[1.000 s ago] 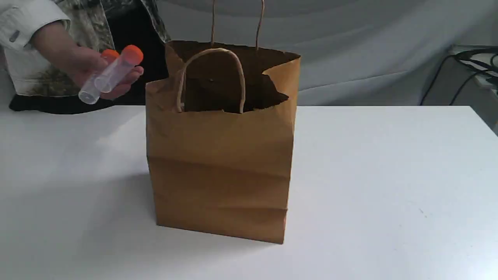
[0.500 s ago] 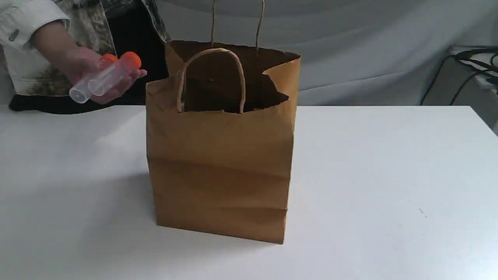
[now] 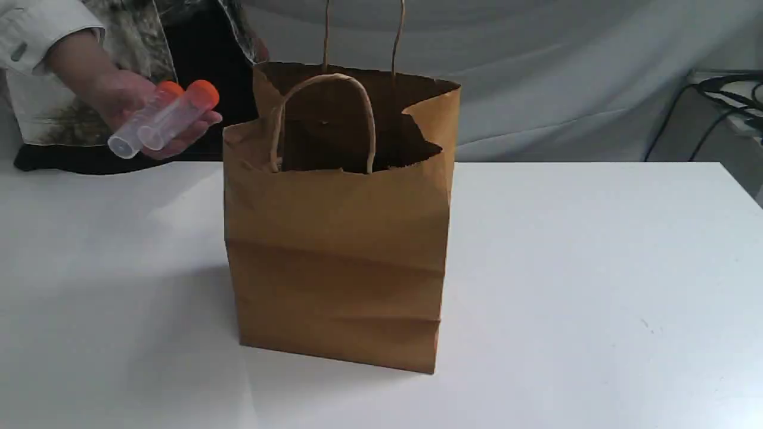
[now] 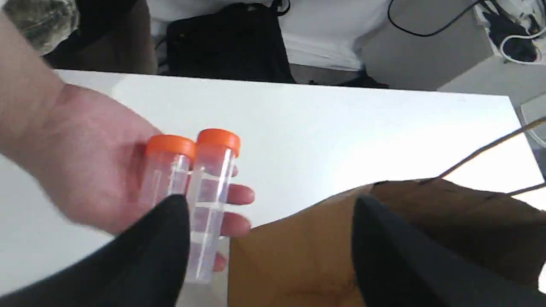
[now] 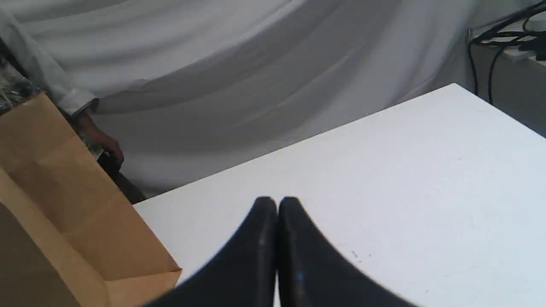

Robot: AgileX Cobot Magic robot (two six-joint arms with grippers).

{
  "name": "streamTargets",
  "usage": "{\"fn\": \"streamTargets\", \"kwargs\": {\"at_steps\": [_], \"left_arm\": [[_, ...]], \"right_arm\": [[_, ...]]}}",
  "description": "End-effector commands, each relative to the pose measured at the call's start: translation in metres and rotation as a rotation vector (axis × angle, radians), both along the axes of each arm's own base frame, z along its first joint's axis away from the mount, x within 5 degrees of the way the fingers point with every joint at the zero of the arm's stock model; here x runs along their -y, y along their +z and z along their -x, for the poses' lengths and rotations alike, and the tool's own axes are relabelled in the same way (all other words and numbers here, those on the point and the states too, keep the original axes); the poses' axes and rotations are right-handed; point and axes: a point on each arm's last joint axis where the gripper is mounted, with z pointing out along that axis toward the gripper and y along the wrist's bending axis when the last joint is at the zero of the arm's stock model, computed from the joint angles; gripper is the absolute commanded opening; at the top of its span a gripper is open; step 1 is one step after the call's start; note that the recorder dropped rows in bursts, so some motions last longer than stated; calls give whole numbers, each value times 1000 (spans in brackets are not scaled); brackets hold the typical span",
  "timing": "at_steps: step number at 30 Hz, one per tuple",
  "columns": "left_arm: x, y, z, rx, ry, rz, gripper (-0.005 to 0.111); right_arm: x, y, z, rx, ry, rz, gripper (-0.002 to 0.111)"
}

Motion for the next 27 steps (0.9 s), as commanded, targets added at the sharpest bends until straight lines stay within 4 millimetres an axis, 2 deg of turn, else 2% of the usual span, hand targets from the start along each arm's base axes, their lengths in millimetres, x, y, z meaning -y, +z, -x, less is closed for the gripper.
{"fn": "streamTargets", "kwargs": {"at_steps": [1, 6, 13, 19, 24, 27], "left_arm": [[21, -8, -14, -18, -57, 21, 59], [46, -28, -35, -48, -111, -70, 59], [51, -57, -56, -103, -102, -95, 65], [60, -61, -67, -79, -116, -1, 69], [76, -76, -72, -104, -152, -140, 69], [89, -82, -75, -113, -185, -84, 69]], "right_arm": [[0, -1, 0, -3, 2, 6, 0], [0, -1, 0, -3, 2, 6, 0], [0, -1, 0, -3, 2, 6, 0], [0, -2, 0, -14, 0, 1, 0], [0, -2, 0, -14, 0, 1, 0], [0, -2, 0, -14, 0, 1, 0]]}}
